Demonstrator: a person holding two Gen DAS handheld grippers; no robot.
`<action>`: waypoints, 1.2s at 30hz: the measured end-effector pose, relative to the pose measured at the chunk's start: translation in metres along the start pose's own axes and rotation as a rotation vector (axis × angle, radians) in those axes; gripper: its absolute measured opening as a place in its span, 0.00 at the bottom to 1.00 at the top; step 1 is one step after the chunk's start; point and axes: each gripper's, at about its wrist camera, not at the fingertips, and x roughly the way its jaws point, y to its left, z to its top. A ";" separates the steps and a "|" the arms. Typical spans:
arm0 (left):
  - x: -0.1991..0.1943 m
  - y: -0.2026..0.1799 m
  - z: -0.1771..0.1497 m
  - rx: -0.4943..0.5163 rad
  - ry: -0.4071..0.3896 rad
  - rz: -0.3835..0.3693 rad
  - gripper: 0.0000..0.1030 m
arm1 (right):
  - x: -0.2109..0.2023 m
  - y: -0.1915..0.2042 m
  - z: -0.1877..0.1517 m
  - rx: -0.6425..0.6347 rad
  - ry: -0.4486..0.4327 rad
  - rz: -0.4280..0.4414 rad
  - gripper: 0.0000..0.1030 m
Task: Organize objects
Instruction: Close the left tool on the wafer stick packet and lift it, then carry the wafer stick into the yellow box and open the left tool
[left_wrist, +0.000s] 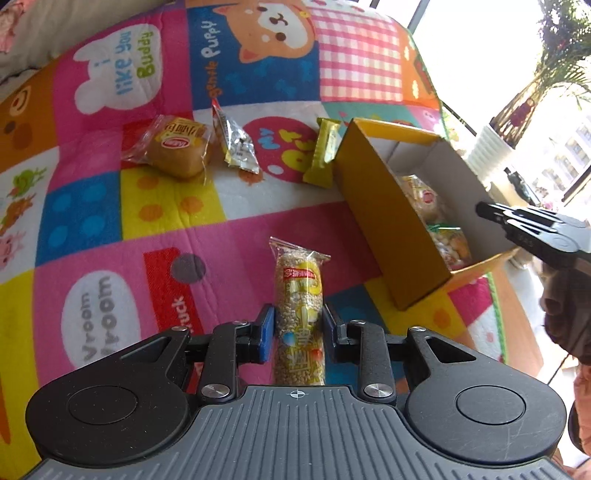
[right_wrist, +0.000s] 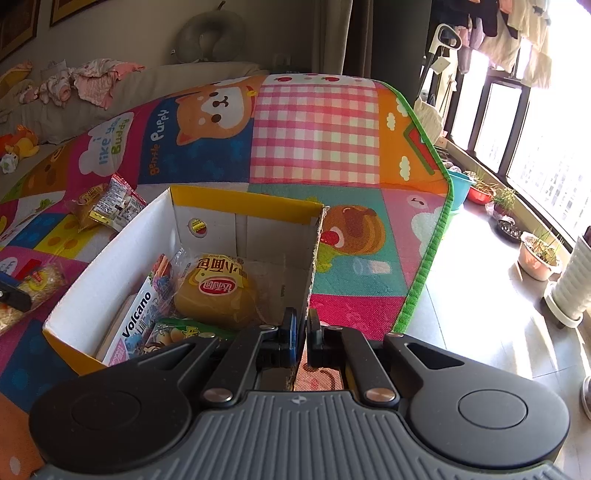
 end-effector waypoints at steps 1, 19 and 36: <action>-0.010 -0.002 0.000 -0.004 -0.016 -0.015 0.30 | 0.000 0.001 0.000 -0.003 -0.001 -0.003 0.05; -0.062 -0.096 0.094 0.050 -0.266 -0.265 0.30 | -0.002 -0.005 -0.004 0.036 -0.010 0.019 0.05; 0.075 -0.092 0.122 -0.367 -0.056 -0.469 0.31 | -0.003 -0.006 -0.005 0.049 -0.010 0.033 0.05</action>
